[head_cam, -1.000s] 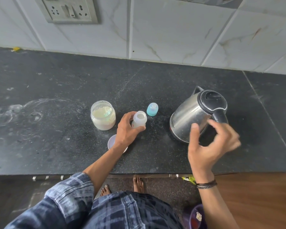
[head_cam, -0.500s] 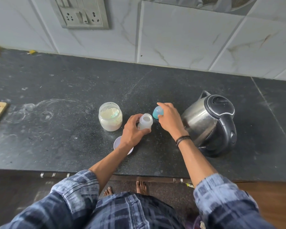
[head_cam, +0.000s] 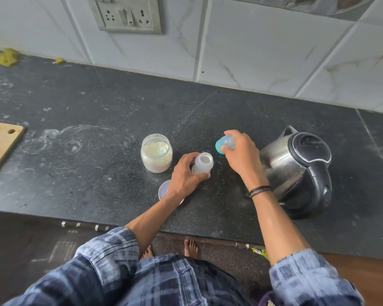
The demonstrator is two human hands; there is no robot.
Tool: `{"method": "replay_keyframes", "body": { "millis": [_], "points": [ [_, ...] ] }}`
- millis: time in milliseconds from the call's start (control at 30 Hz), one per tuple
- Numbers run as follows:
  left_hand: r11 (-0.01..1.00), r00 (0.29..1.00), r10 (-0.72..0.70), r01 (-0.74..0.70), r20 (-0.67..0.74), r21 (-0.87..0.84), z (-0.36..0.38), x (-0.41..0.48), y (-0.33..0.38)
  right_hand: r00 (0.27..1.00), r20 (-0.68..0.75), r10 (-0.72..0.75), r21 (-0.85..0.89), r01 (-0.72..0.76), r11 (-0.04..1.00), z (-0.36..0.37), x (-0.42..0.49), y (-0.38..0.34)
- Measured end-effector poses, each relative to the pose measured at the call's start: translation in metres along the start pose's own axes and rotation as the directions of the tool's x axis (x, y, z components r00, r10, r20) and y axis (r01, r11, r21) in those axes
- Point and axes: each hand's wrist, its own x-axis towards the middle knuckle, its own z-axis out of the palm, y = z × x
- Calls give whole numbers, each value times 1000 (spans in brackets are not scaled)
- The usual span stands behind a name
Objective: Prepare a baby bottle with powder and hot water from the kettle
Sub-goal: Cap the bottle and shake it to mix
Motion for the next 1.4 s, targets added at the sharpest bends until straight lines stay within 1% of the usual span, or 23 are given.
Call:
{"method": "replay_keyframes", "body": {
  "millis": [67, 167, 333, 400, 567, 800, 1267, 1400],
  "points": [
    [1000, 1000, 5, -5, -2, -10, 0, 0, 0, 1000, 1, 2, 83, -3, 997, -11, -7, -5],
    [1000, 1000, 6, -6, -1, -14, 0, 0, 0, 999, 45, -17, 205, 8, 979, -23, -20, -12],
    [1000, 1000, 1, -1, 5, -11, 1, 1, -3, 992, 106, -67, 246, 39, 968, -29, -33, -21],
    [1000, 1000, 0, 0, 6, -8, 2, 2, -4, 989, 121, -87, 236, 56, 970, -28, -36, -25],
    [1000, 1000, 9, -9, 5, 2, 2, 2, -5, 980, 151, -130, 135, 110, 985, -21, -38, -31],
    [1000, 1000, 8, -8, 12, 26, 1, 2, -5, 972, 178, -156, 73, 145, 987, -12, -35, -35],
    [999, 1000, 8, -8, 14, 44, 2, 4, -6, 977, 118, -177, -1, 179, 984, -6, -35, -36],
    [999, 1000, 25, -26, 4, 39, 1, 4, -7, 965, 141, -219, 45, 215, 976, -18, -30, -33]
  ]
}}
